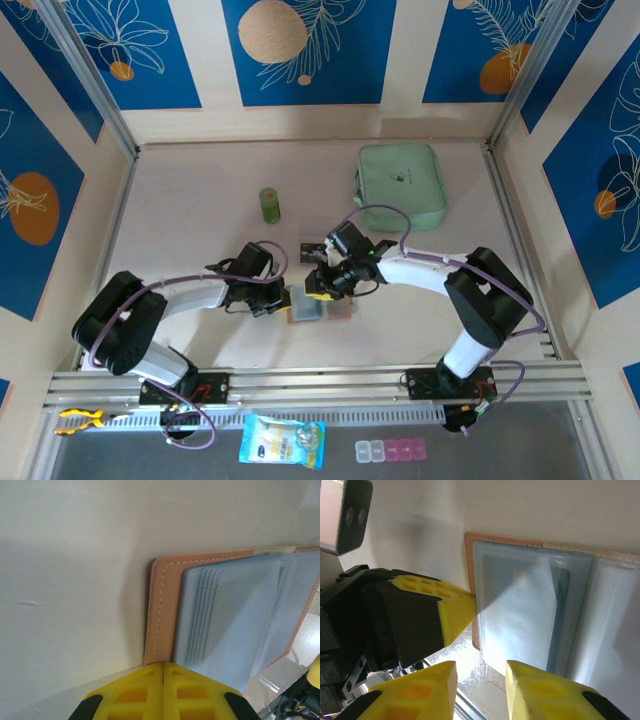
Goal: Take the credit cards out of the card holder
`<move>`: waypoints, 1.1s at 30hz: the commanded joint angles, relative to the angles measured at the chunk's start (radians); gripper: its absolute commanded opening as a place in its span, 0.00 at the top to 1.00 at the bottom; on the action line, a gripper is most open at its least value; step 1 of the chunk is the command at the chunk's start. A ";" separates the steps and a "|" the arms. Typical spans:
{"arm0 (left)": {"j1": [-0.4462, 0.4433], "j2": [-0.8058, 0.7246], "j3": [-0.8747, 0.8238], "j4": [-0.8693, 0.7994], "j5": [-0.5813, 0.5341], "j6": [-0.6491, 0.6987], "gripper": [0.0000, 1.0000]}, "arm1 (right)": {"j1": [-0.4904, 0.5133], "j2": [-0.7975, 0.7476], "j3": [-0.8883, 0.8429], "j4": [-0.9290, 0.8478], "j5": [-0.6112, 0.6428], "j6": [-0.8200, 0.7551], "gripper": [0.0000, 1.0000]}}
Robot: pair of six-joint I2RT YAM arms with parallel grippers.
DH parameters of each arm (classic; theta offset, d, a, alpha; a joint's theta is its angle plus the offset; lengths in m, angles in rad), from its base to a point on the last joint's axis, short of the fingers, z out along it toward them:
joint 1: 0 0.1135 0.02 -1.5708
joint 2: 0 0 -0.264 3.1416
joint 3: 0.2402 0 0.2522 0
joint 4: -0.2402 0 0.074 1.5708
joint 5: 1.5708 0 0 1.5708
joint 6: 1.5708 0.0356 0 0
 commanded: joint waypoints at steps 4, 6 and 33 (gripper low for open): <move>-0.008 0.008 0.001 -0.063 -0.060 0.039 1.00 | 0.009 0.041 -0.012 0.030 -0.043 0.017 0.69; -0.007 0.005 0.001 -0.065 -0.063 0.040 1.00 | 0.009 0.055 -0.008 0.036 -0.052 0.012 0.69; -0.006 0.011 0.012 -0.092 -0.081 0.057 1.00 | 0.018 0.082 0.018 -0.072 0.049 -0.050 0.70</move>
